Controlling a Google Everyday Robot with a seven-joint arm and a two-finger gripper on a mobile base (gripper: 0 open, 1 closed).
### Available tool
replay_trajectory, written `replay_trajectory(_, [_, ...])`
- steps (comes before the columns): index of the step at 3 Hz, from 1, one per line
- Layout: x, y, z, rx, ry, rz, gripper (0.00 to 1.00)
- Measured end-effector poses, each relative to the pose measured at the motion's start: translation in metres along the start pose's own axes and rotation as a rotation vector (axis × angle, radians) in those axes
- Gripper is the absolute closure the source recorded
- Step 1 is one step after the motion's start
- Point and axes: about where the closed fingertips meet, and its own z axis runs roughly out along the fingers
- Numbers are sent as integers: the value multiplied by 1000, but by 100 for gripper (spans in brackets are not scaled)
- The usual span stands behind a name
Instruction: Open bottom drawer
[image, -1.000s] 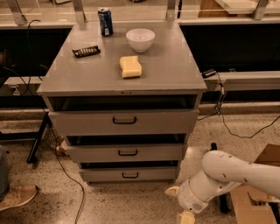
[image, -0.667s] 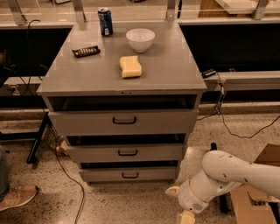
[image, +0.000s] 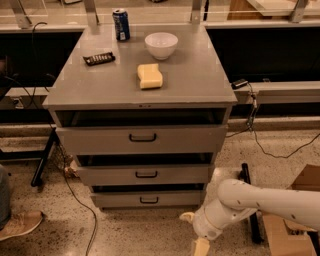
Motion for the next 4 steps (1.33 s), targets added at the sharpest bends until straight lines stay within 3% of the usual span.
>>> replay_trajectory(1, [17, -55, 41, 79, 6, -66, 0])
replay_trajectory(2, [37, -100, 75, 153, -4, -67, 0])
replay_trajectory(4, [40, -103, 82, 157, -10, -61, 0])
